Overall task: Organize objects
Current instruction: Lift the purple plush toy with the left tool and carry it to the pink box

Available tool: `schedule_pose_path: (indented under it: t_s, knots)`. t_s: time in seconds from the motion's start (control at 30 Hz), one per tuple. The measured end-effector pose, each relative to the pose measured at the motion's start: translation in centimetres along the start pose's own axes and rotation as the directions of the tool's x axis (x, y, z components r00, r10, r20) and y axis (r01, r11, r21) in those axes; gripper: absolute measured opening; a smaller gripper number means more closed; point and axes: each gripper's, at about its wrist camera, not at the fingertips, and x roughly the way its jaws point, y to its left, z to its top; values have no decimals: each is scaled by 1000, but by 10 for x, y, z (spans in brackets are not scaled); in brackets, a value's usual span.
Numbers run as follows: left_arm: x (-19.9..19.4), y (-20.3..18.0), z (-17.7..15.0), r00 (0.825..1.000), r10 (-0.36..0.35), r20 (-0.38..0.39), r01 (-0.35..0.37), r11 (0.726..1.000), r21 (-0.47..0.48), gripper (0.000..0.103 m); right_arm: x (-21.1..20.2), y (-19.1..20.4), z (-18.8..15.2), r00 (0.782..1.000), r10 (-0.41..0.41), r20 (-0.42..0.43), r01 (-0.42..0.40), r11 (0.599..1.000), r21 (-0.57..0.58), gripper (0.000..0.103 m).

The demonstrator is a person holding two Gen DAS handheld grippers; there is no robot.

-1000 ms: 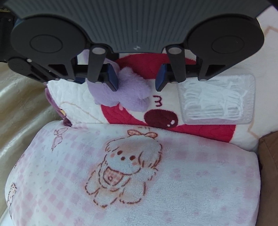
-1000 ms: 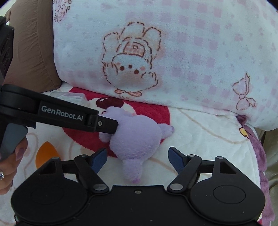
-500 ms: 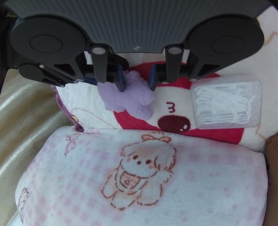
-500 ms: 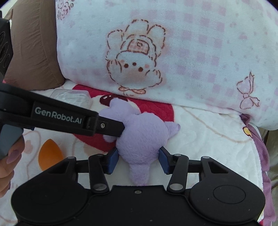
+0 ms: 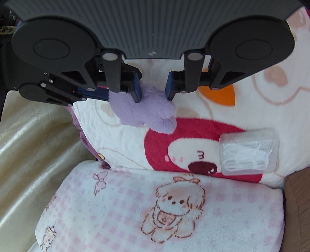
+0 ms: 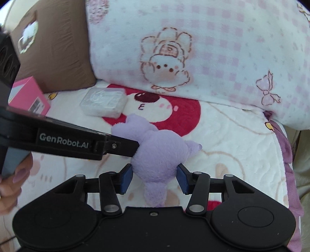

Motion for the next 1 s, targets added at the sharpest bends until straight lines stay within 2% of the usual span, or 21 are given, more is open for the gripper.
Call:
schedule_pose_path:
  t_s: [0.13, 0.23, 0.33, 0.37, 0.4, 0.47, 0.53, 0.6, 0.67, 0.73, 0.83, 0.93, 0.97, 1.0]
  knots:
    - [-14, -5, -22, 999, 14, -36, -14, 1000, 22, 25, -10, 9, -14, 998, 51, -24, -52, 998, -44, 54]
    - [-18, -6, -39, 996, 35, -79, -33, 999, 27, 25, -11, 21, -22, 996, 70, -64, -78, 989, -129, 54]
    - [-18, 2, -53, 988, 32, -149, -32, 999, -2, 26, -11, 33, -30, 992, 74, -105, -93, 976, -197, 57]
    - [-18, 6, -56, 986, 31, -166, -34, 999, -15, 28, -11, 36, -31, 991, 71, -110, -93, 974, -208, 59]
    - [-18, 9, -59, 983, 40, -177, -45, 999, -24, 35, -11, 39, -33, 991, 69, -114, -93, 972, -217, 64]
    - [-20, 13, -63, 982, 90, -168, -92, 996, -7, 47, -10, 44, -34, 992, 46, -116, -71, 971, -226, 75]
    - [-24, 17, -64, 983, 106, -148, -106, 994, 5, 49, -9, 46, -34, 992, 42, -119, -68, 972, -224, 77]
    - [-27, 23, -64, 986, 91, -138, -94, 996, -15, 53, -9, 45, -36, 990, 50, -132, -78, 974, -212, 77]
    - [-28, 26, -64, 991, 66, -119, -70, 997, -34, 53, -7, 43, -38, 988, 57, -144, -83, 979, -184, 77]
    - [-26, 27, -64, 995, 36, -94, -41, 998, -53, 50, -5, 39, -40, 987, 68, -146, -89, 986, -144, 77]
    - [-22, 26, -64, 998, 4, -56, -8, 997, -81, 42, -4, 31, -41, 987, 85, -138, -95, 993, -67, 77]
    - [-14, 23, -65, 999, -12, -51, 8, 996, -87, 35, -3, 22, -39, 988, 100, -115, -99, 995, 18, 77]
    - [-12, 23, -67, 998, -11, -57, 5, 995, -95, 35, -3, 19, -38, 988, 113, -109, -108, 993, 46, 75]
    - [-11, 24, -68, 998, -11, -54, 5, 994, -105, 34, -1, 17, -37, 986, 125, -113, -117, 991, 71, 64]
